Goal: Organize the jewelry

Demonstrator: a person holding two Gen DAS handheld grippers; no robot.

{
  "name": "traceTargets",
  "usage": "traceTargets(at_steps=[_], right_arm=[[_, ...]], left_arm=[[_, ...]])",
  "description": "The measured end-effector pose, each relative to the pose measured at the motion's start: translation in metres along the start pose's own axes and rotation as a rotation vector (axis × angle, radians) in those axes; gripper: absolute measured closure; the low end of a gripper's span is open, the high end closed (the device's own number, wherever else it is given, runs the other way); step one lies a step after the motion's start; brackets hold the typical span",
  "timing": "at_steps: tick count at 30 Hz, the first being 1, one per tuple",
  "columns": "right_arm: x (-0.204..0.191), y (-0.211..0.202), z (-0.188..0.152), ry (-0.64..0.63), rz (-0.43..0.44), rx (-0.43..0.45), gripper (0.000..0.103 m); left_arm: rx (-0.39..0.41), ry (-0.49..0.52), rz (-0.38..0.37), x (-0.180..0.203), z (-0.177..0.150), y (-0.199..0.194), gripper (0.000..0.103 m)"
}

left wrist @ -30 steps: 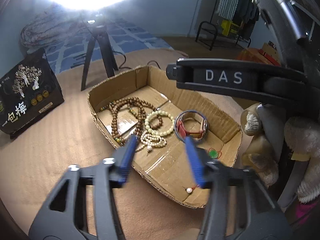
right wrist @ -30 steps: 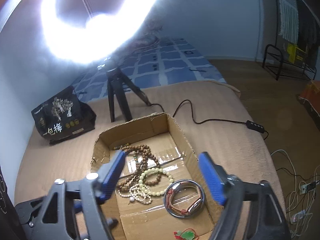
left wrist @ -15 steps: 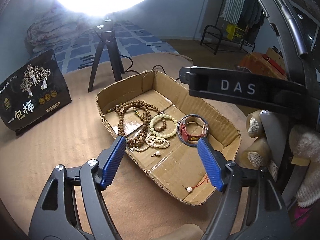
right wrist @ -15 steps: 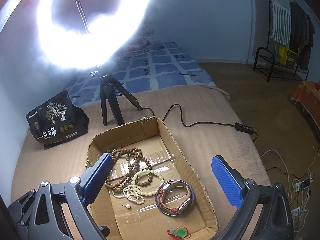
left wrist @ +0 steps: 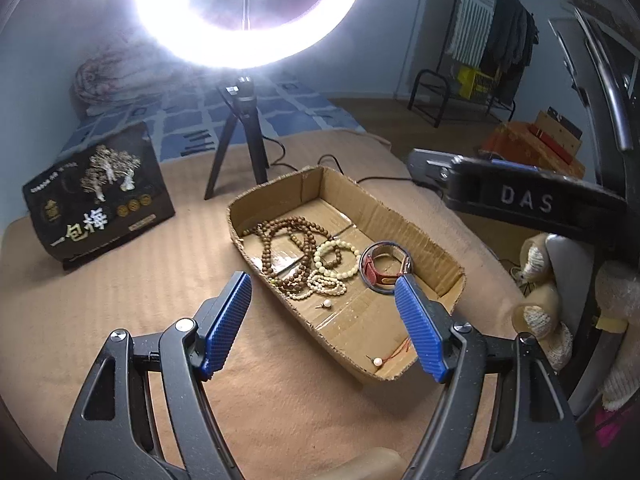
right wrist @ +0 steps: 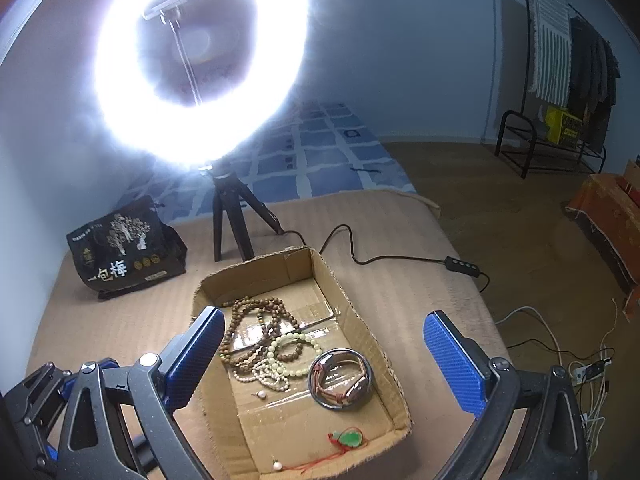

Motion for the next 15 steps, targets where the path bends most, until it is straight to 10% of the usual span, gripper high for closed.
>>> traceTargets(at_steps=[15], right_arm=[[0.0, -0.087, -0.01, 0.004, 0.01, 0.103, 0.0]], left_arm=[[0.109, -0.012, 0.009, 0.009, -0.009, -0.095, 0.026]])
Point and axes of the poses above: each gripper's, at about its wrist camera, not at the fingertips, and y roughly the way its jaws point, x to its right, z to its top, the point moved 4 cm from there along y, roughly the way its jaws point, and after that the axes turned 12 degrees about y, right-handed, at the moved point
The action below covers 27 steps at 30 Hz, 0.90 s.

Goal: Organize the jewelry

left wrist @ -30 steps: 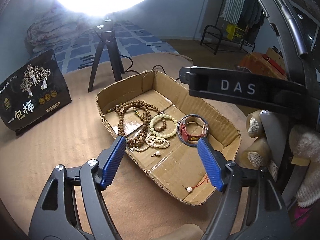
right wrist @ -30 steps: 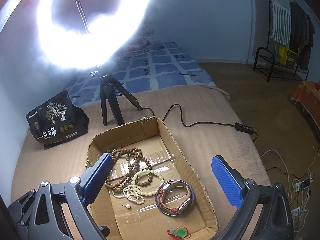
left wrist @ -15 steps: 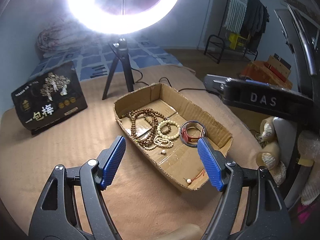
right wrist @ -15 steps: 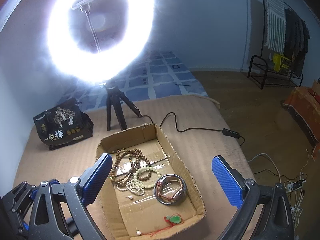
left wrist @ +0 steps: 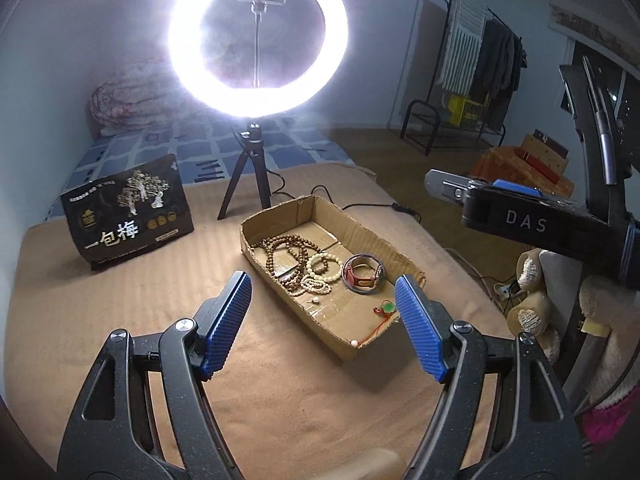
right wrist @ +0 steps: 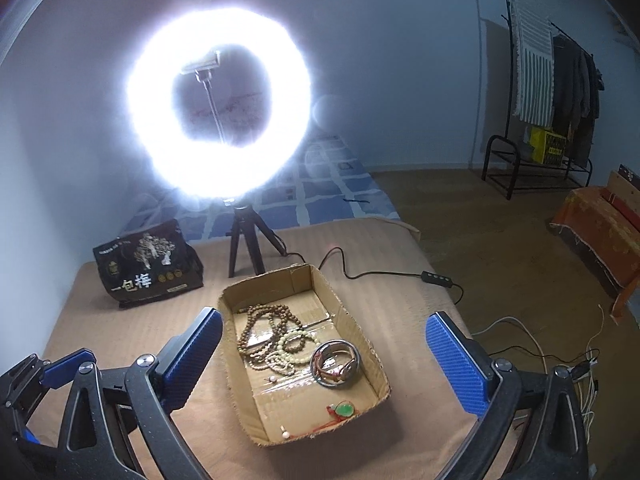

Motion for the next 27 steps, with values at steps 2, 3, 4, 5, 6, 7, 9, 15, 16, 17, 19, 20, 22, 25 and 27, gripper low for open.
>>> traceTargets(at_steps=[2, 3, 4, 5, 6, 7, 9, 15, 16, 17, 19, 20, 22, 25, 27], right_arm=[[-0.002, -0.01, -0.002, -0.015, -0.005, 0.015, 0.0], [-0.004, -0.016, -0.003, -0.029, -0.012, 0.026, 0.0], [-0.005, -0.02, -0.004, -0.04, -0.017, 0.034, 0.0], [-0.006, -0.026, -0.006, -0.05, -0.02, 0.042, 0.0], [-0.008, -0.031, -0.008, -0.058, -0.019, 0.05, 0.0], [-0.01, -0.037, -0.009, -0.062, -0.014, 0.057, 0.0], [-0.012, -0.046, -0.01, -0.064, -0.003, 0.07, 0.0], [-0.017, -0.075, -0.013, -0.078, 0.0, 0.142, 0.0], [-0.018, -0.078, -0.014, -0.081, -0.001, 0.153, 0.0], [-0.019, -0.082, -0.016, -0.085, -0.001, 0.165, 0.0], [-0.02, -0.086, -0.019, -0.089, 0.001, 0.172, 0.0], [-0.021, -0.088, -0.021, -0.092, 0.004, 0.175, 0.0], [-0.022, -0.091, -0.025, -0.095, 0.007, 0.178, 0.0], [-0.024, -0.096, -0.03, -0.102, 0.01, 0.188, 0.0], [-0.025, -0.099, -0.032, -0.101, 0.019, 0.189, 0.0]], left_arm=[[0.012, 0.0, 0.008, -0.001, -0.002, -0.011, 0.026], [0.017, 0.001, 0.013, -0.001, -0.003, -0.016, 0.026], [0.024, 0.004, 0.018, -0.001, -0.004, -0.021, 0.026], [0.031, 0.009, 0.025, -0.001, -0.005, -0.027, 0.026], [0.038, 0.016, 0.036, -0.001, -0.006, -0.032, 0.024], [0.045, 0.021, 0.047, -0.002, -0.007, -0.038, 0.022], [0.059, 0.029, 0.06, -0.001, -0.01, -0.047, 0.019], [0.073, 0.056, 0.086, 0.0, -0.018, -0.067, 0.018], [0.078, 0.053, 0.087, 0.0, -0.019, -0.07, 0.018], [0.082, 0.051, 0.09, 0.0, -0.019, -0.074, 0.016], [0.087, 0.052, 0.108, -0.001, -0.019, -0.078, 0.007], [0.092, 0.051, 0.118, -0.001, -0.019, -0.08, 0.002], [0.108, 0.044, 0.135, -0.001, -0.019, -0.086, 0.002], [0.107, 0.047, 0.149, -0.002, -0.017, -0.089, 0.002], [0.107, 0.045, 0.166, -0.001, -0.018, -0.091, 0.001]])
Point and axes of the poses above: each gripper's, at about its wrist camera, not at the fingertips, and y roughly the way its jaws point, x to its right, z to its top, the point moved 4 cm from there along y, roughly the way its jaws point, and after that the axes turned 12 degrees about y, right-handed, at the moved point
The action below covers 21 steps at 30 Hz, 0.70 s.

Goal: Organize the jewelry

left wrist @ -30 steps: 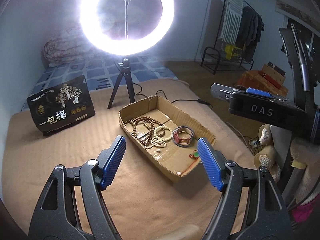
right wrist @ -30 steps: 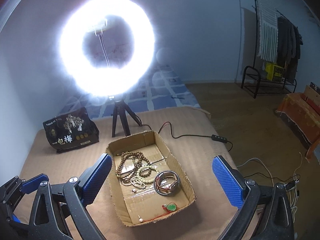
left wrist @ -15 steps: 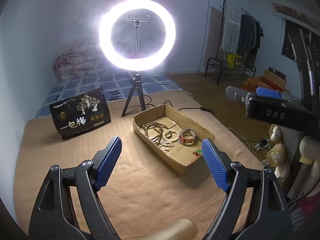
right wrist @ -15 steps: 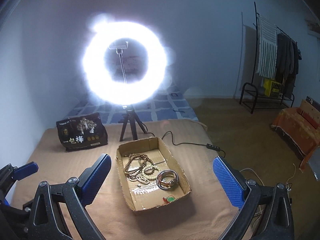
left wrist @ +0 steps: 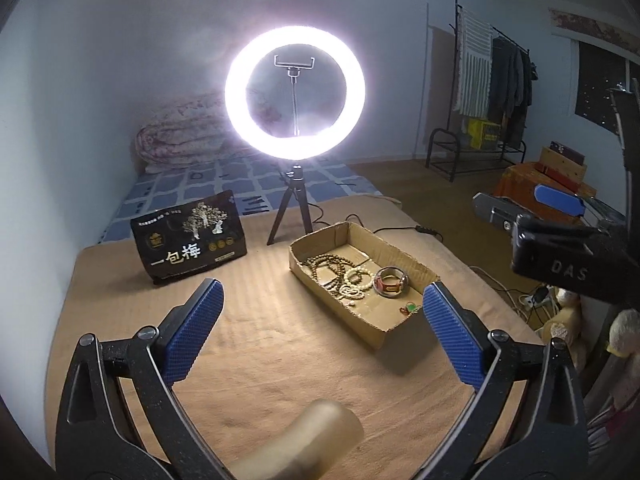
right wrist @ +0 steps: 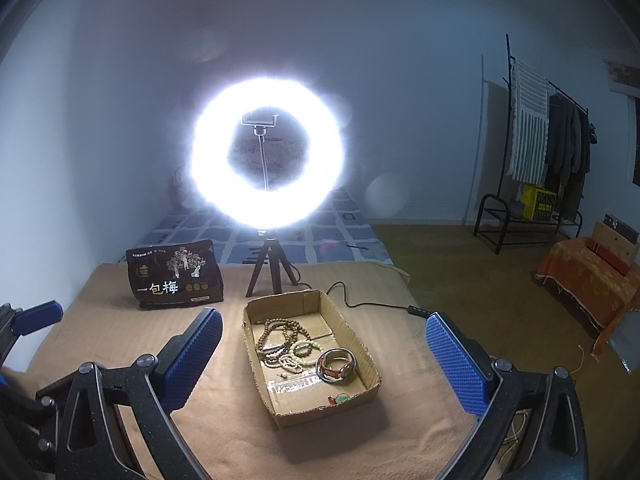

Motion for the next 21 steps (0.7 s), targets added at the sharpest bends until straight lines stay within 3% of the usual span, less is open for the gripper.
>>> traceTargets(at_steps=[21], right_arm=[[0.007, -0.005, -0.006, 0.025, -0.016, 0.015, 0.0]], left_arm=[[-0.032, -0.013, 0.017, -0.001, -0.008, 0.006, 0.001]])
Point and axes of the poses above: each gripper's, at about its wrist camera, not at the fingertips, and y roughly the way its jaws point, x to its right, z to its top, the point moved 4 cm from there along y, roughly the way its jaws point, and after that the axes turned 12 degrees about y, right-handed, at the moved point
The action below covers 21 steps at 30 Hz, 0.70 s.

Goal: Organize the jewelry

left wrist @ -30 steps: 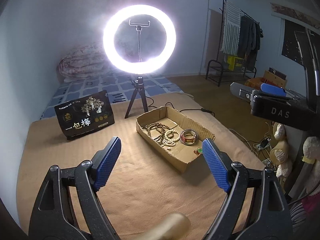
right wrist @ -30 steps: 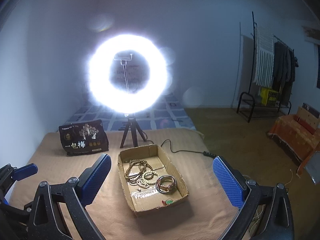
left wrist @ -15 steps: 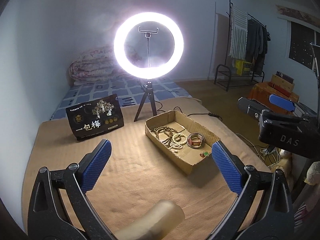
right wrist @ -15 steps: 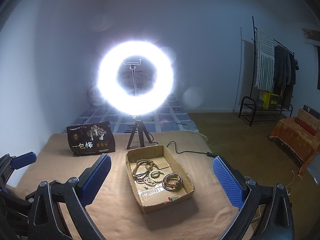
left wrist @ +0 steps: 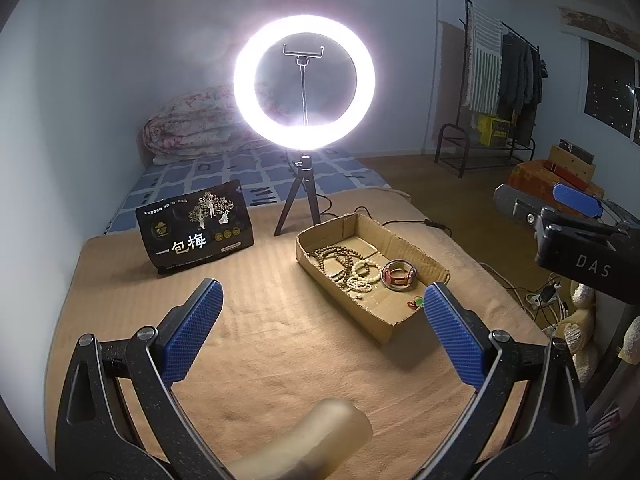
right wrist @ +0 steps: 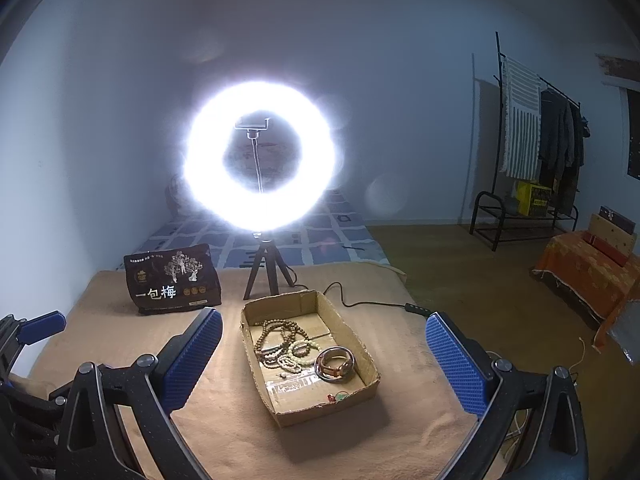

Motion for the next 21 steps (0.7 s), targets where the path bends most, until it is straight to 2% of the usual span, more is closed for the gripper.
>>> traceTargets(at_steps=[21], right_arm=[[-0.0006, 0.0018, -0.0013, -0.011, -0.004, -0.006, 0.0]], left_arm=[[-0.001, 0.014, 0.015, 0.0014, 0.0009, -0.0023, 0.001]])
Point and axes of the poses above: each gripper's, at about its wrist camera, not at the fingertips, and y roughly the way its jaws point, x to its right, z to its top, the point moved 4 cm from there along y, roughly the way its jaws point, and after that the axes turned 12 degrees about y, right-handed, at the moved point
